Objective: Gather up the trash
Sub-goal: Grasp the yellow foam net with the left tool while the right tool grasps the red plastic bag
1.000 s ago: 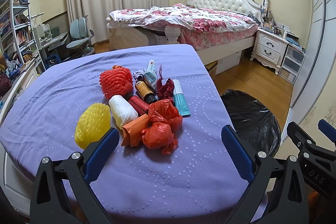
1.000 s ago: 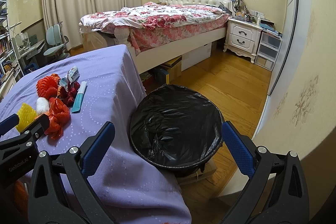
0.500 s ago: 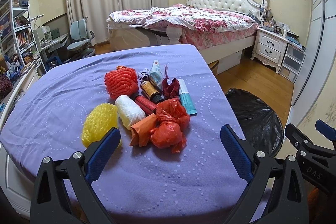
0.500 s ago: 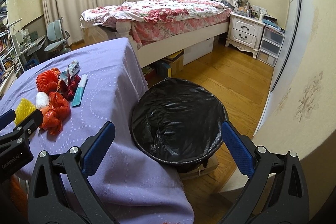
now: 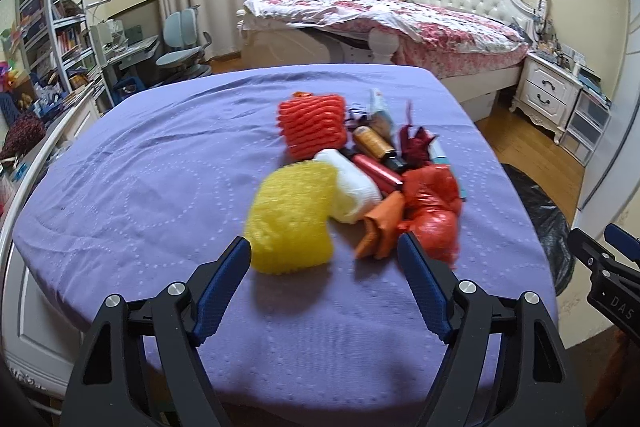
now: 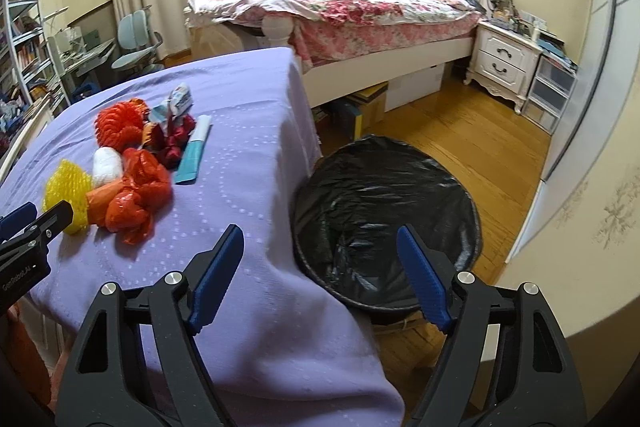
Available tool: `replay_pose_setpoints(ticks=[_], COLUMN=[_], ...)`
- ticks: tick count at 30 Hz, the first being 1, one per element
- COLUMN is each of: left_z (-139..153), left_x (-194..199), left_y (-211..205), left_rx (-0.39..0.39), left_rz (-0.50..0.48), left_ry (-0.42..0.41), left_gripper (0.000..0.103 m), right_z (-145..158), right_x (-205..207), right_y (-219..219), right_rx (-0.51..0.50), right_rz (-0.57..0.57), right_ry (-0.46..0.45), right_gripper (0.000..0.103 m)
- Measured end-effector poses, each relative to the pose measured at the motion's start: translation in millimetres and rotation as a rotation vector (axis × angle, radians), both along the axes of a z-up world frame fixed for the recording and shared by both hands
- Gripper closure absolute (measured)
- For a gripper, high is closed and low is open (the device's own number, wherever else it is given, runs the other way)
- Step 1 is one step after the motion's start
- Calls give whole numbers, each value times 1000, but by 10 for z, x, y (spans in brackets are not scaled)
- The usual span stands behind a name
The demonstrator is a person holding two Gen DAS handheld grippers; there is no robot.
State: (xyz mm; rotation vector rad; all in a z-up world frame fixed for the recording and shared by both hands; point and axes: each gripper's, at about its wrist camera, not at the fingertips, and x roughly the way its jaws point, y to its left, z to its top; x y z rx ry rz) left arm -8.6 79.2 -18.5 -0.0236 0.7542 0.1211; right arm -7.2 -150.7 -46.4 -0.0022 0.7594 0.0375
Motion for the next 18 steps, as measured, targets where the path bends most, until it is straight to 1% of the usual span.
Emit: replay_pose_setpoints(ticks=[6, 10, 15, 18], left_z=[-24, -49, -114, -136], left_x=[40, 98, 213, 267], left_y=[199, 286, 321, 319], left_rx=[-10, -35, -57, -56], left_rz=[29, 35, 18, 10], left_ry=[7, 17, 40, 56], left_gripper=[27, 27, 27, 27], right_z=[36, 39, 22, -2], right_x=[89, 156, 213, 226], right_y=[231, 332, 416, 454], right_rx=[-10, -14, -8, -8], right_rz=[57, 72, 83, 89], right_ry=[5, 6, 16, 19], right_gripper=[26, 26, 26, 26])
